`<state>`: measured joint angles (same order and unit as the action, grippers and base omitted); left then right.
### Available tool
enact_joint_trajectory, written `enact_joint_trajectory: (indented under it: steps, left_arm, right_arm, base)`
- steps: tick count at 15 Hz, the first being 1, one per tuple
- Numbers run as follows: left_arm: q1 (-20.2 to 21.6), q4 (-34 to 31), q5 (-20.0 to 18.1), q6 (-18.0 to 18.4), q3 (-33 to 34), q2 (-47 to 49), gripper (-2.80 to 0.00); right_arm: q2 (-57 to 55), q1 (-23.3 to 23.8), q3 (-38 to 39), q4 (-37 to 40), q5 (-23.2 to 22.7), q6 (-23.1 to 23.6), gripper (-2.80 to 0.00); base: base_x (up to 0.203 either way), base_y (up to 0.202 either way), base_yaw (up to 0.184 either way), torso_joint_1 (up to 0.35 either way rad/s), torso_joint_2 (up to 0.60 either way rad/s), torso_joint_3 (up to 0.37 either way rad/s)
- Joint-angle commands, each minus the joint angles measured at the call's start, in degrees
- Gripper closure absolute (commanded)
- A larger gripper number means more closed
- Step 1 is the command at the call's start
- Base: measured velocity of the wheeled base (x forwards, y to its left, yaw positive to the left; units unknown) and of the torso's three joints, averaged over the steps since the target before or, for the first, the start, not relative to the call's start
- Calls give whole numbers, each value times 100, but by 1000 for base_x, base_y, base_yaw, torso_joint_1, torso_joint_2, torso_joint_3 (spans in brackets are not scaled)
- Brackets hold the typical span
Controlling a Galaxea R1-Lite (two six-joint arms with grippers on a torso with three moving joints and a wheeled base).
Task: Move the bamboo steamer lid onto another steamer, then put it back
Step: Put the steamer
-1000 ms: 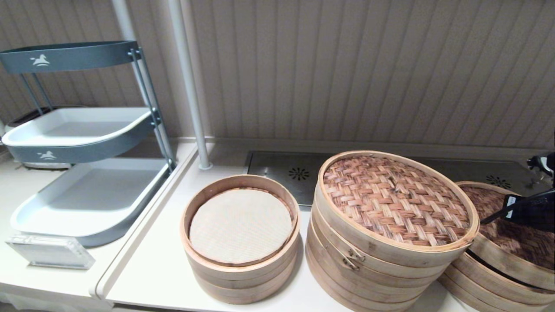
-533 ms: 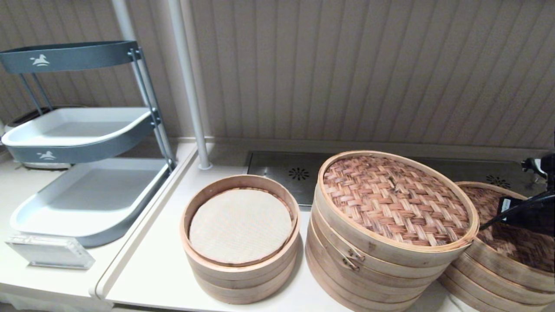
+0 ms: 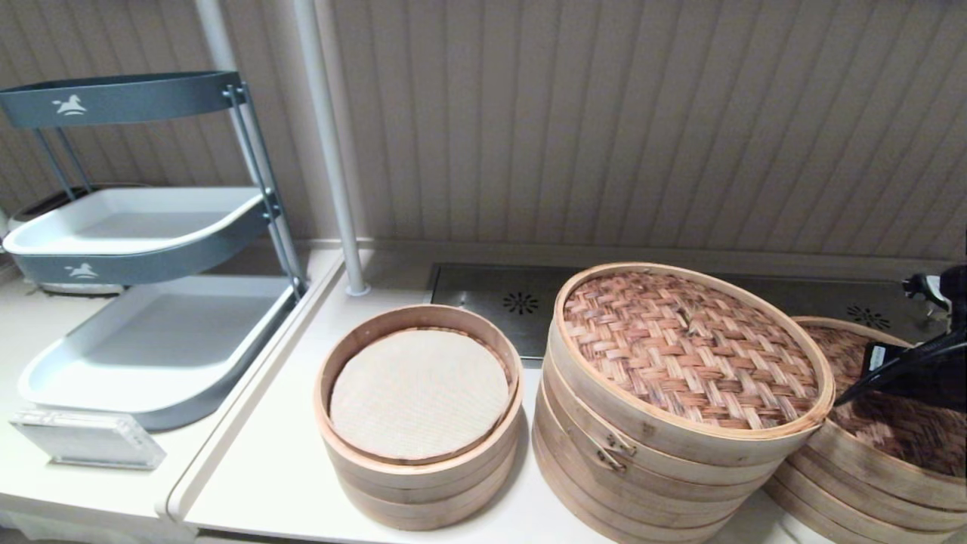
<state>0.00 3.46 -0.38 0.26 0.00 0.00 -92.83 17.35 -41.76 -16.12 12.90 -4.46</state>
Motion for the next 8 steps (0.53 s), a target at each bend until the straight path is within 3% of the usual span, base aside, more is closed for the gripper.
enact_joint_trajectory:
  steps: [1, 8]
  left_arm:
    - [2, 5, 0, 0, 141, -15, 0]
    - [8, 5, 0, 0, 141, -9, 0]
  right_arm:
    - [-24, 25, 39, -14, 2, -11, 0]
    - [-7, 49, 10, -23, 11, -11, 0]
  base:
    - [0, 0, 0, 0, 0, 0]
    - [0, 0, 0, 0, 0, 0]
